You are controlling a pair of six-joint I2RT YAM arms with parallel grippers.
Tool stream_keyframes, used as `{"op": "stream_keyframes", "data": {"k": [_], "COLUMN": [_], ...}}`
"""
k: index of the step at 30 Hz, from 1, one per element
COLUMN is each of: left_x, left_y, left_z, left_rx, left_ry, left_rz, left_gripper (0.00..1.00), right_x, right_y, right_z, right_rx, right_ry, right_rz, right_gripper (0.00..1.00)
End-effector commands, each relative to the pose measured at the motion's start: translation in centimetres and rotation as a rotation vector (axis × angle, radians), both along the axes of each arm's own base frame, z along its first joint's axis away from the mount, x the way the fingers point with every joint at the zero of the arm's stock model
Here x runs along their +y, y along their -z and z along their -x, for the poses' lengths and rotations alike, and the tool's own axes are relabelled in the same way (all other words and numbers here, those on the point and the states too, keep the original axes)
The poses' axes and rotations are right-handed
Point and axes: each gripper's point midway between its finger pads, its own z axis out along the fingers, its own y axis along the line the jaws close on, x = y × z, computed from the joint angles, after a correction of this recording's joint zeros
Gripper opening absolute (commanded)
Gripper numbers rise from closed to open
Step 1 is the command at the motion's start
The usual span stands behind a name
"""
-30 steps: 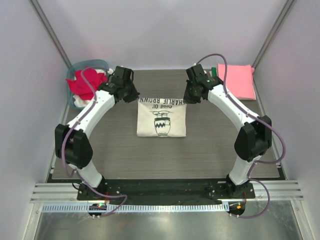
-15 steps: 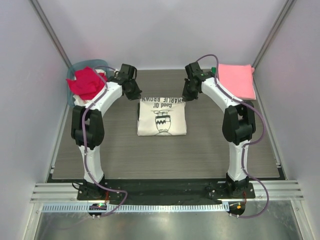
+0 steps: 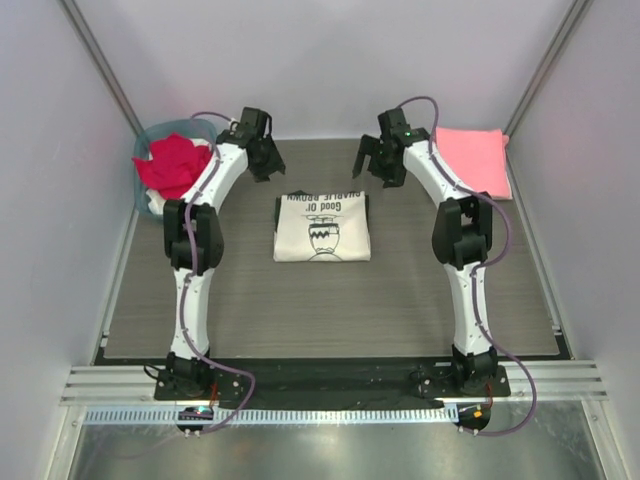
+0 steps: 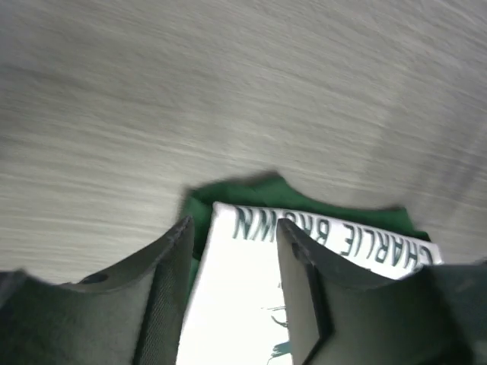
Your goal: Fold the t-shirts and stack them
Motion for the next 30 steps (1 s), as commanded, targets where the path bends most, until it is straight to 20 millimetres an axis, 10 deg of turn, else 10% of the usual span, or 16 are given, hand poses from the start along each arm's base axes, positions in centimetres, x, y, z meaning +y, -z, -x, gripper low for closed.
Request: {"op": "stream_keyframes", "data": {"k": [1, 4, 5, 7, 8, 12, 19, 30], "left_x": [2.0, 2.2, 2.5, 1.6, 1.5, -2.4, -7.6, -3.4], "left_y": [-4.5, -7.9, -5.7, -8.8, -6.3, -5.7, -1.7, 10.4], "left_z": [0.8, 3.0, 4.9, 6.8, 9.1, 13.5, 15.6, 19.2], "left_rx": [-0.006, -0.071, -0.010, -0.094, -0.033, -0.036, 0.029, 0.234], "left_ry": [0.011, 0.019, 0.020, 0.026, 0.034, 0.122, 0.199, 0.144], "left_rz": [-0.066, -0.075, -0.084, -0.017, -0.009, 0.134, 0.323, 0.094], "left_gripper": [0.51, 0.58, 0.59, 0.57, 0.56, 0.52, 0.47, 0.39], "right_x": [-0.8, 0.5, 1.8, 3.3, 4.1, 8.5, 8.3, 2.6], "right_y": [-7.3, -9.0, -12.1, -9.1, -11.0, -6.3, -0.3, 9.2], "right_z": [-2.1, 1.0, 3.1, 6.4, 8.3, 15.2, 16.6, 19.3], "right_rx": [-0.139, -0.133, -0.172, -0.116, -0.153, -0.005, 0.076, 0.215], "right_ry": [-0.020, -0.079, -0.114, -0.143, -0.165, -0.239, -0.216, -0.133], "right_rz": [-0.048, -0.116, -0.178, -0.242, -0.290, -0.446, -0.482, -0.392], "right_gripper": [1.00, 1.00, 0.98, 0.92, 0.83, 0.46, 0.13, 0.08]}}
